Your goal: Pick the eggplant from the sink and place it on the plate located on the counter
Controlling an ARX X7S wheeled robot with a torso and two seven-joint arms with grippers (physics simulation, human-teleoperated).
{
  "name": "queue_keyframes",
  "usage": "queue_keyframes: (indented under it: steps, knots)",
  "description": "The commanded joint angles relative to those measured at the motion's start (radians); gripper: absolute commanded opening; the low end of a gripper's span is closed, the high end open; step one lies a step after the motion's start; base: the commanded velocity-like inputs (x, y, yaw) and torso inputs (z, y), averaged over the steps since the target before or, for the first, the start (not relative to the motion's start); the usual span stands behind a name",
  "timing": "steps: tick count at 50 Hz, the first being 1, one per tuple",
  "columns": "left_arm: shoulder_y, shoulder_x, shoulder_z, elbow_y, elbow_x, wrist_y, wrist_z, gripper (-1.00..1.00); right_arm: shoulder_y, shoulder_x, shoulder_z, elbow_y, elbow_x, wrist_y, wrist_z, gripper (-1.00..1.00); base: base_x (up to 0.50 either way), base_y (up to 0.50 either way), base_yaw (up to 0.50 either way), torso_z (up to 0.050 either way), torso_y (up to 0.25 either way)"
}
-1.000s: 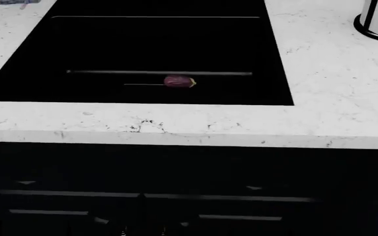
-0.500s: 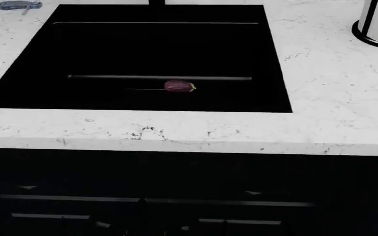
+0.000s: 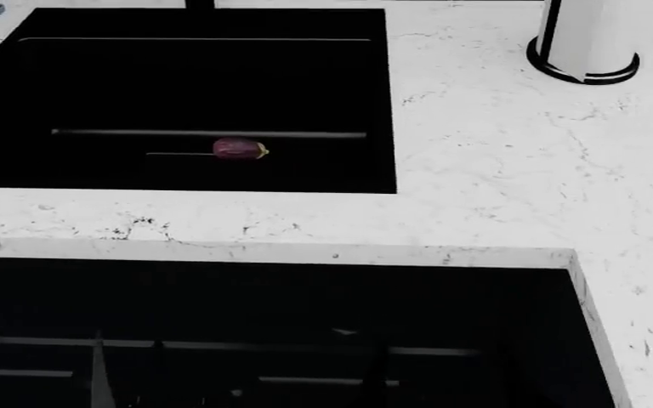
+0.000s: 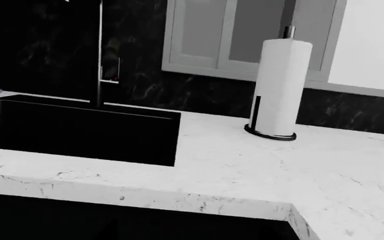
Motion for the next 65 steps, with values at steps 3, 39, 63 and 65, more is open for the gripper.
queue_keyframes:
  steps: [3, 39, 63, 65]
  knots:
    - [-0.053, -0.004, 0.004, 0.11, -0.008, -0.109, 0.016, 1.0, 0.077, 0.01, -0.038, -0.035, -0.028, 0.12, 0.012, 1.0, 0.0, 0.0, 0.0, 0.05, 0.0]
    - [-0.372, -0.015, -0.021, 0.18, -0.071, -0.437, 0.08, 1.0, 0.38, 0.009, -0.077, 0.032, -0.02, 0.329, -0.011, 1.0, 0.0, 0.0, 0.0, 0.05, 0.0]
    - [-0.371, -0.044, -0.041, 0.167, -0.099, -0.431, 0.063, 1.0, 0.388, 0.034, -0.101, 0.04, -0.016, 0.31, -0.01, 1.0, 0.44, 0.18, 0.0, 0.05, 0.0]
    - [-0.367, -0.046, -0.041, 0.172, -0.1, -0.433, 0.062, 1.0, 0.389, 0.036, -0.104, 0.041, -0.016, 0.31, -0.008, 1.0, 0.47, 0.43, 0.0, 0.05, 0.0]
